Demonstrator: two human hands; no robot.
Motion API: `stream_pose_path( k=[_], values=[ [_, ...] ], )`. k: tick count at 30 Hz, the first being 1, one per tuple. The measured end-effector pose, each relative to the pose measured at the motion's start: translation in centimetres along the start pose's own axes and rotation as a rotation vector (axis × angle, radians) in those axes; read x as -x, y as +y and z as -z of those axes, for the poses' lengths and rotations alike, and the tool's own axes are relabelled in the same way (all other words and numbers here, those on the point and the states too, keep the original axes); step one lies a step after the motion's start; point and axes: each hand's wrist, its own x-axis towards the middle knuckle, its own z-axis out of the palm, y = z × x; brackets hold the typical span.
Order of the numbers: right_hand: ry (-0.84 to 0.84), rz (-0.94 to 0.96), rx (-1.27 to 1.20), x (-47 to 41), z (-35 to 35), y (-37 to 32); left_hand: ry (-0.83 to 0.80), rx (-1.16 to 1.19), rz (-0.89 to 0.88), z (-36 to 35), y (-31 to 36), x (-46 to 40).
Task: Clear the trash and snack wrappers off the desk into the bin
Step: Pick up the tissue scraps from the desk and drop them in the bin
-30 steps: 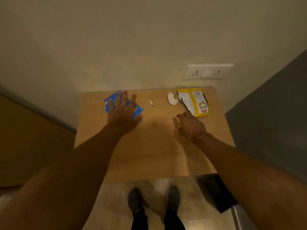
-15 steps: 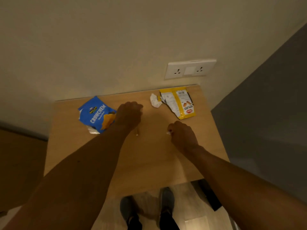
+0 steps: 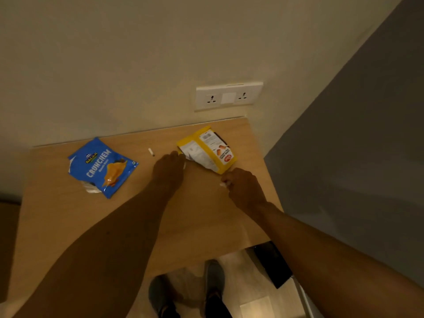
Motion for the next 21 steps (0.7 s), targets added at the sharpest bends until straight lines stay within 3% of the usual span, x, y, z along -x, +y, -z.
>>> stream_pose_path(
  k=[7,12,14,18,21],
  values=[
    [0.185,0.026,-0.056,2.8,5.2,-2.1,0.249,0.089,0.013,9.1,3.3,1.1],
    [0.407,-0.138,-0.089,8.2,10.0,0.1,0.333,-0.020,-0.026,14.4,9.4,1.7],
    [0.499,-0.216,-0.127,11.0,10.9,1.8,0.326,0.001,-0.110,14.6,12.5,2.5],
    [0.574,-0.471,-0.240,17.5,10.7,6.6,0.188,0.072,-0.439,12.3,19.8,6.4],
    [0.603,-0.614,-0.311,22.2,9.1,11.2,0.091,0.160,-0.552,8.2,25.0,10.3]
  ],
)
